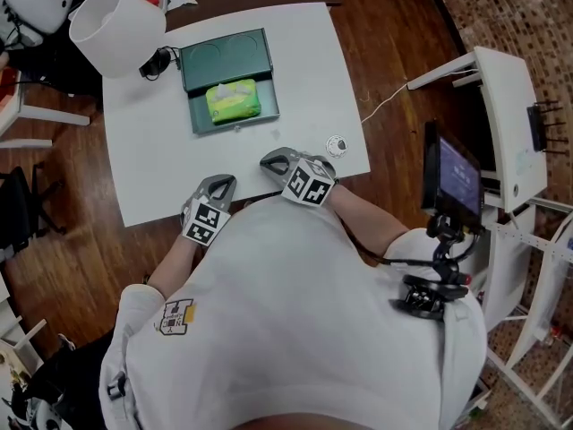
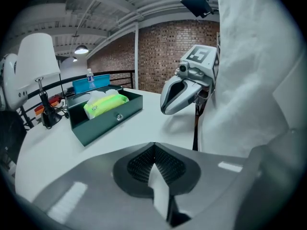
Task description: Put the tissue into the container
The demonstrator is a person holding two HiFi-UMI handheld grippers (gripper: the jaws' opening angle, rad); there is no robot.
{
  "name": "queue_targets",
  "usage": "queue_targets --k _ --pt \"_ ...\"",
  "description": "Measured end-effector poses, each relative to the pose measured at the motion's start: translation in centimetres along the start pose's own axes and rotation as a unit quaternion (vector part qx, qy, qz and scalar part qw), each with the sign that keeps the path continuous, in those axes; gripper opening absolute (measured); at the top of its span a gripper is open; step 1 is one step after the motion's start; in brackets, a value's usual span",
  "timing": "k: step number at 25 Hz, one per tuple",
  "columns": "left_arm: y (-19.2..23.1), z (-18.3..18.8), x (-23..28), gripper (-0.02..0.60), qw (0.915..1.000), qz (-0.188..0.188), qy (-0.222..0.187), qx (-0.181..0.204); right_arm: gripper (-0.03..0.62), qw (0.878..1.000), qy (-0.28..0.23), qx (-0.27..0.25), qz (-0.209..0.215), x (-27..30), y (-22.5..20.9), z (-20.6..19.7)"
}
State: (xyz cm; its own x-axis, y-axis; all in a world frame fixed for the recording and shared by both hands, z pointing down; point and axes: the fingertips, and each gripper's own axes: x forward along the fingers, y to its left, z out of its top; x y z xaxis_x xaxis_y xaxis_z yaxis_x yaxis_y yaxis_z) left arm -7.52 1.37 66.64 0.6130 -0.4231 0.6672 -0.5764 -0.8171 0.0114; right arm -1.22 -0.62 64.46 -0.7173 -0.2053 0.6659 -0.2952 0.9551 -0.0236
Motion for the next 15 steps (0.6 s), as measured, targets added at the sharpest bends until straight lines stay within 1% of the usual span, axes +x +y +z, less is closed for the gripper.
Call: queue_targets --k 5,10,15 --pt "0.3 0.1 0.3 0.0 1.0 0.005 -0.006 0.002 0.0 1.0 0.004 -0.001 -0.005 0.4 -0.6 -0.3" --pt "-0.2 0.0 0.1 0.0 1.0 0.005 -0.003 -0.002 0.0 1.0 0.013 0.003 -0.003 0.2 0.2 -1.1" --pt "0.6 0.4 -0.3 0.0 0.9999 0.01 -0.006 0.004 -0.001 1.0 0.016 -0.004 -0.007 0.6 -0.3 -0.8"
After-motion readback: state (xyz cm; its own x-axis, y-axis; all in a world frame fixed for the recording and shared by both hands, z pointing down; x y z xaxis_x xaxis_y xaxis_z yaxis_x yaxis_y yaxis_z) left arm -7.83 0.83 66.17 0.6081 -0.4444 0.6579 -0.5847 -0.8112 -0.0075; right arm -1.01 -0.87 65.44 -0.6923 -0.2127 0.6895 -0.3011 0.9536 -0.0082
